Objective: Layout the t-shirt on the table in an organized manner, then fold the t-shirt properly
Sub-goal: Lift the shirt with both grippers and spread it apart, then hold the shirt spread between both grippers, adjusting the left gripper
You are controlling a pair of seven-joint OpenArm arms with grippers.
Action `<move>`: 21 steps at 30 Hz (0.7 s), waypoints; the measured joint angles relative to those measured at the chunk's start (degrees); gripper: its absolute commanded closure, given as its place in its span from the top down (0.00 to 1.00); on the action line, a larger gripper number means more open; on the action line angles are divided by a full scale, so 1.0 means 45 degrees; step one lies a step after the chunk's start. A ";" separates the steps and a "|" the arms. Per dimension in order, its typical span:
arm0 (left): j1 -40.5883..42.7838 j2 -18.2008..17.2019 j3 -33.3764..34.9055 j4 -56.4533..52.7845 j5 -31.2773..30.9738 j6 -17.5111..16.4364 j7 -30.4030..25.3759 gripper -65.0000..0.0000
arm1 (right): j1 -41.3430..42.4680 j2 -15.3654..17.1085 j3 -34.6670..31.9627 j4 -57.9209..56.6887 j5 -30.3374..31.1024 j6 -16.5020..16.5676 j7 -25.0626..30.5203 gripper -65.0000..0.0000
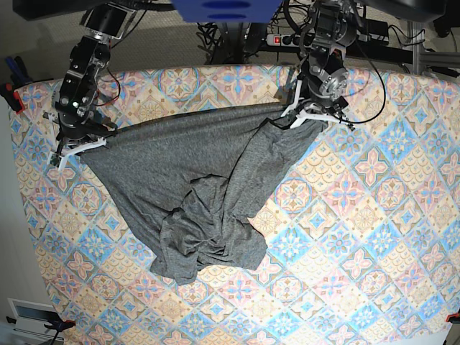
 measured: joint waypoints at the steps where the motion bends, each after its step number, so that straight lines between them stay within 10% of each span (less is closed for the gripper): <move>1: 0.0107 0.0000 -0.0005 0.0000 0.0287 -0.0005 -0.0034 0.10 | 0.0000 0.0000 0.0000 0.0000 0.0000 0.0000 0.0000 0.00; 21: 0.1025 0.0039 0.4745 -0.0005 0.7456 -0.0053 0.0005 0.11 | -0.0005 -0.0015 -0.0015 -0.0068 -0.0005 -0.0005 0.0039 0.00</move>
